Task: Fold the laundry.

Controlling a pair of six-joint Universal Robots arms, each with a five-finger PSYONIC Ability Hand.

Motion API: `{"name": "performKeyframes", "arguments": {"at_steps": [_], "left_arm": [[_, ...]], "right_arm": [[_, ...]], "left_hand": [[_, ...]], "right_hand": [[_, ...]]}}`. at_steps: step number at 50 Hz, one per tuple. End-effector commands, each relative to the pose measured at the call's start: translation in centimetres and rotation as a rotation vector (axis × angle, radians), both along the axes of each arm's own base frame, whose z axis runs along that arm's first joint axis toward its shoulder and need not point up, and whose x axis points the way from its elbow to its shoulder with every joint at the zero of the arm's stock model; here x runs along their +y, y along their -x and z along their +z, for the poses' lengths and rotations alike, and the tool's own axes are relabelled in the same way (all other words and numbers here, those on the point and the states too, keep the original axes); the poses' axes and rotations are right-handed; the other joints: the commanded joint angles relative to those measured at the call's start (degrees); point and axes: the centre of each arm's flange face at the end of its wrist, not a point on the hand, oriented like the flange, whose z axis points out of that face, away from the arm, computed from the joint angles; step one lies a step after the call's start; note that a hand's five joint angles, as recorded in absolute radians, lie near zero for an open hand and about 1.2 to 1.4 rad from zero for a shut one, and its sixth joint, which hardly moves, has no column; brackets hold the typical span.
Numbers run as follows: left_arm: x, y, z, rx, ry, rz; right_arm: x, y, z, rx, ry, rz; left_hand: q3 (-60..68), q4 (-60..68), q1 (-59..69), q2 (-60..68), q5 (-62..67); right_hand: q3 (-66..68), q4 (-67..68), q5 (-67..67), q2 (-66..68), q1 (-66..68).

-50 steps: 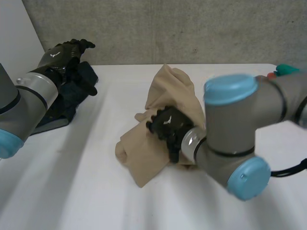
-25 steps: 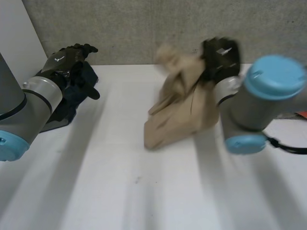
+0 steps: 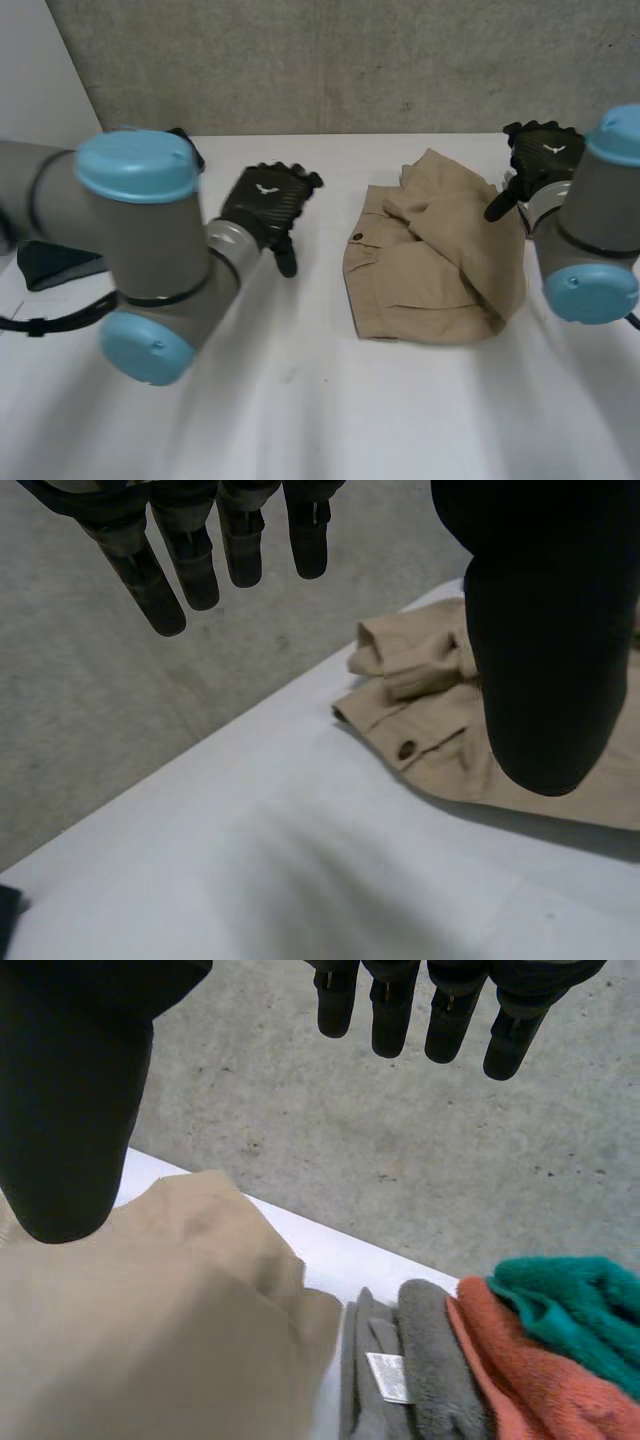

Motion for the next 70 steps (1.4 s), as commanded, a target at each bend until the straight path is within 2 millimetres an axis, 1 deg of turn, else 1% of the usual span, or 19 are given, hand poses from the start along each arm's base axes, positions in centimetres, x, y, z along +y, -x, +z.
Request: {"name": "performKeyframes", "arguments": {"at_steps": [1,4,5,8,9,12,13,18,20,25,32,38,40,47,57,62,67,69,70], "left_arm": [[2.1,3.6,-1.4,-0.051,-0.060,-0.067],[2.9,4.7,-2.3,-0.074,-0.095,-0.105],[3.5,5.3,-2.8,-0.092,-0.117,-0.132],[4.4,6.2,-3.8,-0.119,-0.146,-0.165],[4.8,6.6,-4.6,-0.144,-0.161,-0.177],[4.8,7.1,-5.7,-0.160,-0.176,-0.181],[4.7,7.4,-6.3,-0.161,-0.183,-0.184],[4.4,8.0,-7.4,-0.159,-0.188,-0.202],[4.4,8.3,-7.6,-0.158,-0.185,-0.215],[4.0,8.7,-7.3,-0.142,-0.171,-0.225],[4.4,9.7,-7.1,-0.166,-0.110,-0.259],[5.2,9.9,-7.9,-0.258,-0.089,-0.285],[5.3,9.9,-8.1,-0.286,-0.089,-0.278],[5.0,10.0,-8.2,-0.324,-0.052,-0.237],[5.4,10.4,-8.7,-0.392,-0.001,-0.255],[5.3,10.3,-8.9,-0.411,0.008,-0.237],[5.4,10.4,-9.0,-0.426,0.018,-0.243],[5.3,10.4,-9.0,-0.431,0.022,-0.244],[5.3,10.4,-9.0,-0.435,0.031,-0.242]], "right_arm": [[0.3,2.5,2.0,0.064,-0.016,0.012],[0.4,3.3,2.3,0.097,-0.016,0.027],[0.4,3.8,2.3,0.121,-0.021,0.036],[0.4,4.5,2.3,0.152,-0.024,0.044],[0.4,5.0,2.1,0.172,-0.028,0.050],[0.5,5.6,1.7,0.193,-0.039,0.055],[0.5,5.9,1.3,0.204,-0.051,0.058],[0.5,6.4,0.4,0.219,-0.068,0.062],[0.5,6.5,0.1,0.217,-0.074,0.061],[0.4,6.9,-0.7,0.211,-0.083,0.059],[0.5,6.7,-1.6,0.207,-0.092,0.074],[0.8,6.3,-1.8,0.208,-0.096,0.086],[1.0,6.3,-1.6,0.208,-0.093,0.087],[1.1,6.3,-1.6,0.207,-0.095,0.089],[1.5,6.3,-1.0,0.206,-0.074,0.090],[1.5,6.3,-0.9,0.207,-0.071,0.090],[1.6,6.4,-0.7,0.206,-0.066,0.090],[1.6,6.4,-0.7,0.207,-0.066,0.088],[1.6,6.4,-0.7,0.207,-0.065,0.088]], "left_hand": [[-2.25,-1.53,-2.01,-1.81,-3.08],[0.30,1.03,0.55,0.75,-0.52],[1.14,1.87,1.39,1.59,0.32],[3.00,3.73,3.25,3.45,2.17],[3.17,3.90,3.42,3.62,2.34],[9.36,10.09,9.61,9.81,8.54],[16.06,16.78,16.30,16.50,15.23],[25.35,26.08,25.60,25.80,24.53],[28.06,28.79,28.30,28.51,27.23],[26.23,26.95,26.47,26.67,25.40],[26.04,26.77,26.29,26.49,25.22],[24.37,25.10,24.62,24.82,23.55],[20.36,21.08,20.60,20.81,19.53],[21.00,21.72,21.24,21.44,20.17],[36.12,36.85,36.37,36.57,35.30],[36.47,37.20,36.72,36.92,35.65],[43.36,44.09,43.61,43.81,42.53],[49.56,50.29,49.81,50.01,48.73],[65.42,66.14,65.66,65.87,64.59]], "right_hand": [[-2.02,-1.96,-3.09,-1.83,-2.37],[-2.02,-1.96,-3.09,-1.83,-2.37],[-2.02,-1.96,-3.09,-1.83,-2.37],[-2.02,-1.96,-3.09,-1.83,-2.37],[-2.02,-1.96,-3.09,-1.83,-2.37],[-2.02,-1.96,-3.09,-1.83,-2.37],[-2.02,-1.96,-3.09,-1.83,-2.37],[-2.02,-1.96,-3.09,-1.83,-2.37],[-2.02,-1.96,-3.09,-1.83,-2.37],[-2.02,-1.96,-3.09,-1.83,-2.37],[-2.02,-1.96,-3.09,-1.83,-2.37],[-2.02,-1.96,-3.09,-1.83,-2.37],[-2.02,-1.96,-3.09,-1.83,-2.37],[-2.02,-1.96,-3.09,-1.83,-2.37],[-2.02,-1.96,-3.09,-1.83,-2.37],[-2.02,-1.96,-3.09,-1.83,-2.37],[-2.02,-1.96,-3.09,-1.83,-2.37],[-2.02,-1.96,-3.09,-1.83,-2.37],[-2.02,-1.96,-3.09,-1.83,-2.37]]}}
